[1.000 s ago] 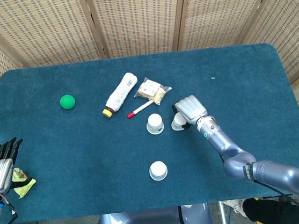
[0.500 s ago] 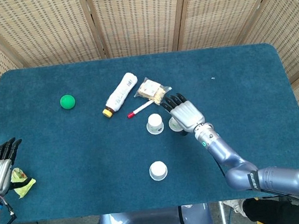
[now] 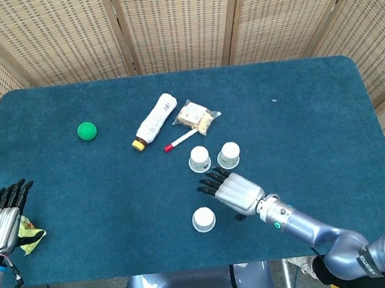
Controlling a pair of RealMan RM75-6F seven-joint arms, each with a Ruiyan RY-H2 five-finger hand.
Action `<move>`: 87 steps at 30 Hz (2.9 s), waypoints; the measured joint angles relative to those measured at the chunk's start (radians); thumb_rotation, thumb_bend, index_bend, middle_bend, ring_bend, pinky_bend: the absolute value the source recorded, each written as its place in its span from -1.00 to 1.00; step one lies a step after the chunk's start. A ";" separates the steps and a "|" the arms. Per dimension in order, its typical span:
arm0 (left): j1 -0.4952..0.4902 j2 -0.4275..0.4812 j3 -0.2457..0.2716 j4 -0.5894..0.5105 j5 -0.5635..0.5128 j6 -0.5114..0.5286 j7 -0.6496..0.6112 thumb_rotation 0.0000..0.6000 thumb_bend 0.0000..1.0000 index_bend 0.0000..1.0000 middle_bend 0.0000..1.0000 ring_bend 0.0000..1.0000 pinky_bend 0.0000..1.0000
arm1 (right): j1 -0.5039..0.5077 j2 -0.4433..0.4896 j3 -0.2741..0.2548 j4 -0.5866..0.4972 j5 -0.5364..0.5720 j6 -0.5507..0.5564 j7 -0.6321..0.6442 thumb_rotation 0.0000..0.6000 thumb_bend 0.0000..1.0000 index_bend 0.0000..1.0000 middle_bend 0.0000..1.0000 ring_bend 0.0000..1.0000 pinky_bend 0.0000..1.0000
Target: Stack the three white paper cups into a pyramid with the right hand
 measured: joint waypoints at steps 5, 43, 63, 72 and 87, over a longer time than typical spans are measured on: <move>-0.001 0.003 -0.003 0.002 -0.006 -0.002 -0.008 1.00 -1.00 -1.00 -1.00 -1.00 -1.00 | 0.022 -0.103 -0.017 0.056 -0.025 -0.037 0.010 1.00 -1.00 -0.71 -0.66 -0.85 -0.75; -0.014 0.004 -0.007 0.013 -0.038 -0.029 -0.017 1.00 -1.00 -1.00 -1.00 -1.00 -1.00 | 0.073 -0.094 0.196 0.205 0.295 0.075 0.132 1.00 -0.58 -0.01 0.06 0.08 0.51; -0.020 0.001 -0.006 0.017 -0.049 -0.038 -0.012 1.00 -1.00 -1.00 -1.00 -1.00 -1.00 | 0.271 -0.094 0.156 0.258 0.784 0.097 -0.185 1.00 -0.56 -0.12 -0.07 0.07 0.51; -0.020 0.006 -0.005 0.015 -0.046 -0.037 -0.022 1.00 -1.00 -1.00 -1.00 -1.00 -1.00 | 0.315 -0.079 0.124 0.243 0.882 0.082 -0.227 1.00 -0.69 -0.53 -0.53 -0.07 0.38; -0.012 0.019 0.000 0.005 -0.019 -0.023 -0.049 1.00 -1.00 -1.00 -1.00 -1.00 -1.00 | 0.247 0.114 0.126 0.026 0.756 0.228 -0.199 1.00 -0.70 -0.67 -0.66 -0.11 0.29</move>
